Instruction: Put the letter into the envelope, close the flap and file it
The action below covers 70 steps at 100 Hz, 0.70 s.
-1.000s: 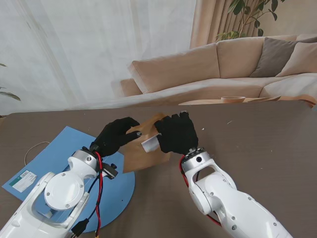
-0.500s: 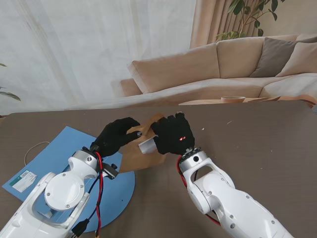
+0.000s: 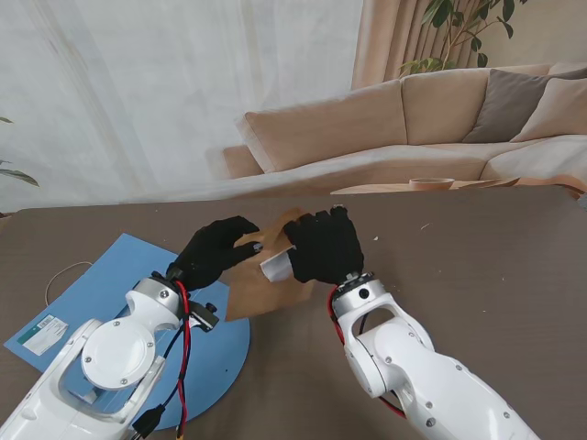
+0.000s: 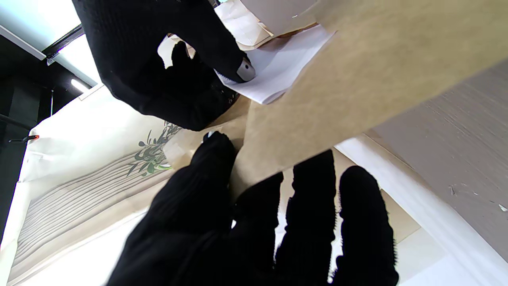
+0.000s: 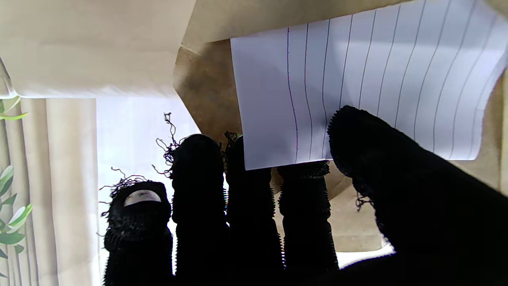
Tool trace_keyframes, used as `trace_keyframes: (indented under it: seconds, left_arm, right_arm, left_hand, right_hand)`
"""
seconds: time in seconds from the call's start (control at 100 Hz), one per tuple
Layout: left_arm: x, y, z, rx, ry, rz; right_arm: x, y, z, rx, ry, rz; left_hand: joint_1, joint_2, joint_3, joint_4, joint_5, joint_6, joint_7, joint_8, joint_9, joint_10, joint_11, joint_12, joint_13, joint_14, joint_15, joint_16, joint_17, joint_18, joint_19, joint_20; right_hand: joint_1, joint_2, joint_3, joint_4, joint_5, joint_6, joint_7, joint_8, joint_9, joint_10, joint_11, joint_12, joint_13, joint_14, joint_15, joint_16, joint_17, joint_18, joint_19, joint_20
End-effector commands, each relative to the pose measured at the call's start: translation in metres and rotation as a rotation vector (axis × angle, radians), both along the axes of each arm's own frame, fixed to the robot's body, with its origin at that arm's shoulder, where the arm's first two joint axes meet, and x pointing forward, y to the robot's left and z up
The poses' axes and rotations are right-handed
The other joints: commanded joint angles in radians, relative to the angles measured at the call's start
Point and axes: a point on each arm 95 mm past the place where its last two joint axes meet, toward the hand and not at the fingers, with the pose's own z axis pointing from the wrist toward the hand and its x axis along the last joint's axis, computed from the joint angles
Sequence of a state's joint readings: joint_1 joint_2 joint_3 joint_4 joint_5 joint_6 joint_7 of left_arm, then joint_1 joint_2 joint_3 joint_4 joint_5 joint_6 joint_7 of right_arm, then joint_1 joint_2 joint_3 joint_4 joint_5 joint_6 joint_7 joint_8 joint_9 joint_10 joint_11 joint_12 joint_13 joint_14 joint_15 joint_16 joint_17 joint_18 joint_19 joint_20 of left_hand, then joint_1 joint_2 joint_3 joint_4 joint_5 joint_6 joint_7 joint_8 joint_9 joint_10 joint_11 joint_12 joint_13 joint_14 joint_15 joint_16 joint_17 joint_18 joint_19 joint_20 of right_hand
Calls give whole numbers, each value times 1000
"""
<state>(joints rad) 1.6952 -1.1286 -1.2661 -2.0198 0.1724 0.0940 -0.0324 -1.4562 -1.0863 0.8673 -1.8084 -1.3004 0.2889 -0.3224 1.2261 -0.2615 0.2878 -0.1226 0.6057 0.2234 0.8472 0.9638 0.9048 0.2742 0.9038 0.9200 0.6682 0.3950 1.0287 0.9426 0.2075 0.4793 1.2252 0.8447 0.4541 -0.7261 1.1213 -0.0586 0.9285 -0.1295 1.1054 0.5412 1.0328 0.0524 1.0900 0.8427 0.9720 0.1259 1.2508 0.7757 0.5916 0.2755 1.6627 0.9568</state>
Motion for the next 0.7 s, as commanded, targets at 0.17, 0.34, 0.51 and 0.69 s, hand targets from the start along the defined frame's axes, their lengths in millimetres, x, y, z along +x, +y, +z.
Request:
trace_keyframes:
  seconds: [0.17,0.34,0.51,0.69]
  left_arm:
    - [-3,-5,2,-18,-3,-17]
    - [-3,-7,3,-22,-6,-16]
    - [-3,-7,2,-25,-6,-17]
    - [-2,-5,2,-23,-9,-12]
  right_arm:
    - [-1,8,-6,-6,29,64]
    - [-1,10,-6,-3,45,114]
    - [-3,8,-6,-4,24,117]
    - [-8,0,-3,2,6,79]
  left_hand:
    - [65,77,92,24,11,-84,148,76,-18,-20,32,16,-19,-19,14,27,-12,-8,7,7]
    - [65,78,93,25,10,-84,149,77,-20,-20,32,17,-21,-19,13,27,-16,-9,4,6]
    - [65,79,93,25,11,-85,148,78,-21,-20,32,18,-24,-18,12,28,-19,-9,2,6]
    - [65,80,93,26,11,-85,148,79,-22,-19,32,20,-25,-19,11,28,-19,-9,2,7]
  right_hand:
    - [-15,-20,33,21,18,4,32,10,33,9,24,12,17,-28,27,16,3,-7,58,17]
    - [9,-11,-8,-13,17,-7,6,-27,29,8,-10,-4,8,-19,4,7,-8,-5,47,15]
    - [27,-12,-88,-63,-51,-36,-97,-131,-42,-27,-161,-99,-63,-3,-156,-57,-73,-6,-29,3]
    - [23,-7,-83,-51,-129,-13,-228,-240,-134,-33,-286,-190,-140,-4,-290,-97,-133,-9,-86,11]
